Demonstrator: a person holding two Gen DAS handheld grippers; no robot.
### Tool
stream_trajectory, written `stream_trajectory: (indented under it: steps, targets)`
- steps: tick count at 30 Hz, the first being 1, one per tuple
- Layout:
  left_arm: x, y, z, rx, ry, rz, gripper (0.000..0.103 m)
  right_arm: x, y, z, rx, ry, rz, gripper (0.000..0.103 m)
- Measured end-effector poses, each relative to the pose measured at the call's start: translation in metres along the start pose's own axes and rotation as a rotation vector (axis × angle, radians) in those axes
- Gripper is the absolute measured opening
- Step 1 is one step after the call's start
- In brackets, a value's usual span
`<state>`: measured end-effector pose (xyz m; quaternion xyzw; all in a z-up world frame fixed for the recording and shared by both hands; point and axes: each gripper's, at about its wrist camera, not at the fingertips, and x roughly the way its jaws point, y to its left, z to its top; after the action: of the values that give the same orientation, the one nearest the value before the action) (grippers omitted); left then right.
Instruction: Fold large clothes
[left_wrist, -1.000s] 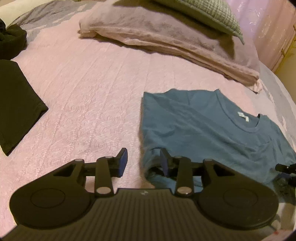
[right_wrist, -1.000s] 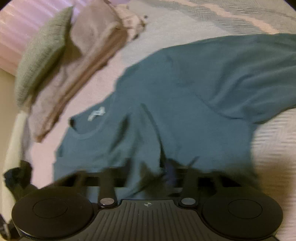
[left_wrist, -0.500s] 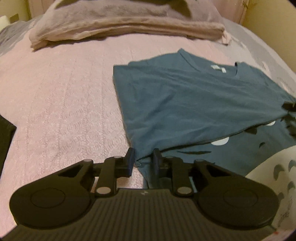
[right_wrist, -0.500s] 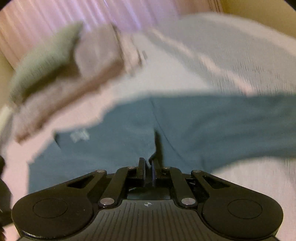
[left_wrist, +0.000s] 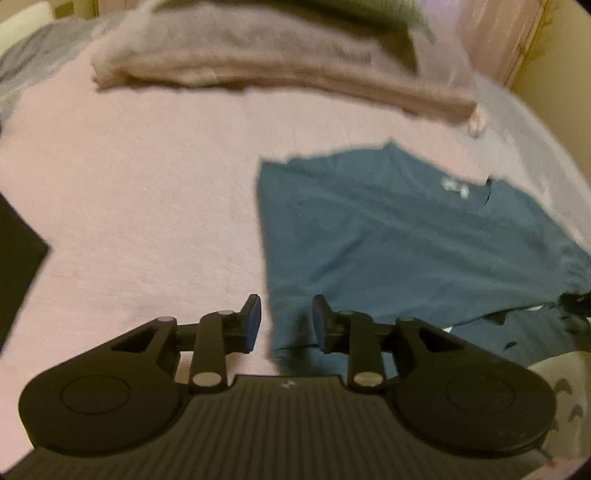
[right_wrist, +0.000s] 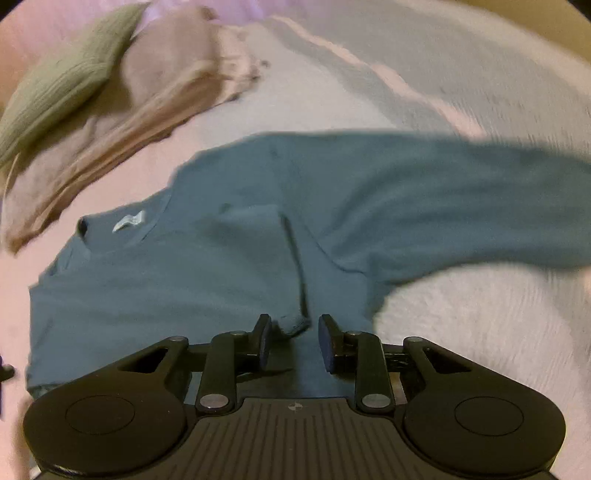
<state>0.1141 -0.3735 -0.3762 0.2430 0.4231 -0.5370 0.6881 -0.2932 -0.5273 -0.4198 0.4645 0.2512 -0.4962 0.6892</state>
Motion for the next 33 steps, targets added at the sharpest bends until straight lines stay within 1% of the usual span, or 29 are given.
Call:
stream_trajectory:
  steps: [1, 2, 3, 5, 6, 7, 9, 10, 11, 13, 14, 16, 18, 19, 20, 21, 22, 23, 24, 25, 27, 29, 31, 33]
  targets:
    - [0.014, -0.009, 0.0, 0.025, 0.039, 0.006, 0.025, -0.009, -0.013, 0.003, 0.057, -0.017, 0.011, 0.025]
    - [0.022, -0.015, -0.001, 0.034, 0.058, 0.026, 0.025, -0.02, -0.029, 0.007, 0.116, -0.043, 0.016, 0.025]
    - [0.027, -0.02, 0.001, 0.03, 0.062, 0.052, 0.025, -0.033, -0.048, 0.012, 0.168, -0.08, -0.007, 0.026]
    - [0.022, -0.022, 0.007, -0.024, 0.03, 0.065, 0.026, -0.061, -0.091, 0.019, 0.241, -0.172, -0.095, 0.031]
    - [0.018, -0.022, 0.009, -0.054, 0.011, 0.071, 0.031, -0.074, -0.116, 0.022, 0.275, -0.217, -0.14, 0.034]
    - [0.014, -0.021, 0.012, -0.086, -0.004, 0.079, 0.033, -0.084, -0.141, 0.025, 0.319, -0.256, -0.189, 0.037]
    - [0.011, -0.018, 0.02, -0.134, -0.009, 0.09, 0.034, -0.1, -0.191, 0.029, 0.426, -0.316, -0.264, 0.038]
    - [0.009, -0.018, 0.024, -0.15, -0.005, 0.093, 0.034, -0.108, -0.218, 0.03, 0.488, -0.361, -0.292, 0.038]
    - [0.01, -0.018, 0.028, -0.165, -0.001, 0.096, 0.034, -0.112, -0.236, 0.03, 0.539, -0.396, -0.306, 0.038]
    - [0.013, -0.021, 0.035, -0.19, 0.005, 0.094, 0.034, -0.114, -0.265, 0.031, 0.618, -0.459, -0.281, 0.038]
    - [0.014, -0.025, 0.036, -0.203, 0.007, 0.083, 0.035, -0.112, -0.277, 0.03, 0.66, -0.476, -0.263, 0.038]
    - [0.017, -0.035, 0.037, -0.224, 0.017, 0.06, 0.038, -0.103, -0.292, 0.027, 0.738, -0.506, -0.204, 0.038]
    - [0.02, -0.047, 0.037, -0.232, 0.03, 0.034, 0.039, -0.096, -0.3, 0.023, 0.791, -0.515, -0.183, 0.038]
    - [0.022, -0.053, 0.038, -0.227, 0.037, 0.021, 0.039, -0.095, -0.3, 0.023, 0.803, -0.527, -0.175, 0.036]
    - [0.022, -0.059, 0.038, -0.219, 0.041, 0.007, 0.039, -0.095, -0.3, 0.023, 0.806, -0.534, -0.177, 0.031]
    - [0.021, -0.064, 0.037, -0.21, 0.043, -0.007, 0.039, -0.095, -0.299, 0.024, 0.799, -0.534, -0.183, 0.01]
    - [0.019, -0.067, 0.037, -0.203, 0.044, -0.019, 0.039, -0.097, -0.297, 0.026, 0.787, -0.524, -0.206, 0.004]
    - [0.016, -0.069, 0.036, -0.2, 0.046, -0.026, 0.039, -0.099, -0.291, 0.031, 0.764, -0.512, -0.23, 0.003]
    - [0.013, -0.069, 0.034, -0.2, 0.046, -0.033, 0.039, -0.101, -0.282, 0.038, 0.714, -0.496, -0.262, 0.002]
    - [0.009, -0.069, 0.033, -0.201, 0.045, -0.037, 0.039, -0.104, -0.267, 0.047, 0.639, -0.485, -0.302, 0.001]
    - [0.002, -0.064, 0.027, -0.19, 0.046, -0.043, 0.039, -0.112, -0.227, 0.065, 0.461, -0.521, -0.318, 0.0]
    - [-0.005, -0.057, 0.02, -0.18, 0.047, -0.037, 0.039, -0.116, -0.168, 0.082, 0.248, -0.557, -0.306, 0.0]
    - [-0.012, -0.048, 0.009, -0.192, 0.05, -0.035, 0.039, -0.114, -0.096, 0.088, 0.033, -0.584, -0.231, 0.0]
    - [-0.018, -0.038, -0.002, -0.213, 0.053, -0.039, 0.039, -0.109, -0.025, 0.078, -0.167, -0.59, -0.134, 0.0]
